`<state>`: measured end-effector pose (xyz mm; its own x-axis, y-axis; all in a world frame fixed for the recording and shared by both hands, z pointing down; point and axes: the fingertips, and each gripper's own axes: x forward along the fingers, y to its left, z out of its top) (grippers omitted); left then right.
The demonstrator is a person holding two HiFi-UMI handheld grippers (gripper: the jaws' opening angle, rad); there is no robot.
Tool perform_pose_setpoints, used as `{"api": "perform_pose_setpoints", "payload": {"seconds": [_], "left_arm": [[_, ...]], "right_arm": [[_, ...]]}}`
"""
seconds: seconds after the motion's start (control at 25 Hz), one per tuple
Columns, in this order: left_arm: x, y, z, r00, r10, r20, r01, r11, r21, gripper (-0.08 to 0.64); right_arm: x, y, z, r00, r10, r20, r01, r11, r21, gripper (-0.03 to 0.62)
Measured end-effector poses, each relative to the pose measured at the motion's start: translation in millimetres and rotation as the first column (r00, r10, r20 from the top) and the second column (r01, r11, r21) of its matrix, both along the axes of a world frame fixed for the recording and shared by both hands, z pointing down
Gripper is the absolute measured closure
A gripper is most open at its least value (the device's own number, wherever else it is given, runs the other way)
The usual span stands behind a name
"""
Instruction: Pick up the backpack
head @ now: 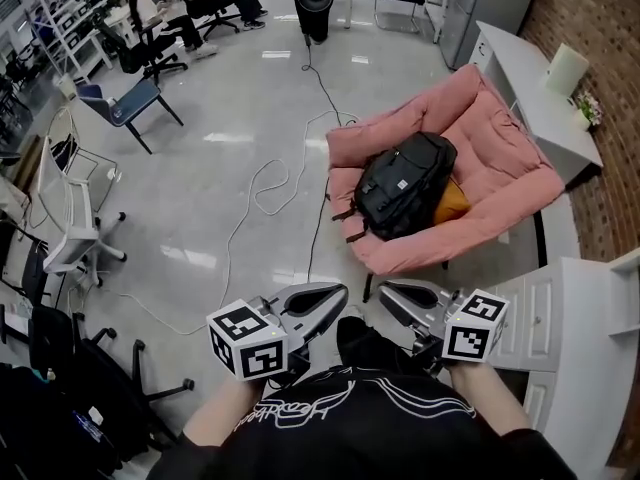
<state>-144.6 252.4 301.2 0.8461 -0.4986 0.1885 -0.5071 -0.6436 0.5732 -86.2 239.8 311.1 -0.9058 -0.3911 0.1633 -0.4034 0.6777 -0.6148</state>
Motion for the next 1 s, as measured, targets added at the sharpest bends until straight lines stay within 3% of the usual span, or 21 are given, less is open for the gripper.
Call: {"api": "perform_pose_setpoints", "payload": {"seconds": [0.28, 0.48, 0.68, 1.0], "left_arm": [[-3.2, -42.0, 13.0, 1.000, 0.011, 0.005, -0.011, 0.999, -0.039, 0.557], [2.4, -99.5, 32.6, 1.000, 0.014, 0.027, -0.011, 0.996, -0.090, 0.557], [5.7, -169.5, 45.8, 0.998, 0.013, 0.059, -0.006, 0.992, -0.129, 0.557], [34.9, -265.0, 49.9, 0.991, 0.059, 0.119, -0.045, 0.993, -0.112, 0.557]], "right_arm": [[-5.6, -45.2, 16.1, 1.000, 0.008, 0.024, -0.007, 0.999, -0.054, 0.587], [3.3, -103.7, 33.8, 0.999, 0.034, 0.018, -0.032, 0.995, -0.094, 0.586], [19.0, -171.6, 41.8, 0.993, 0.089, 0.074, -0.077, 0.986, -0.151, 0.586], [57.2, -256.2, 56.8, 0.984, 0.163, 0.072, -0.150, 0.976, -0.156, 0.586]]}}
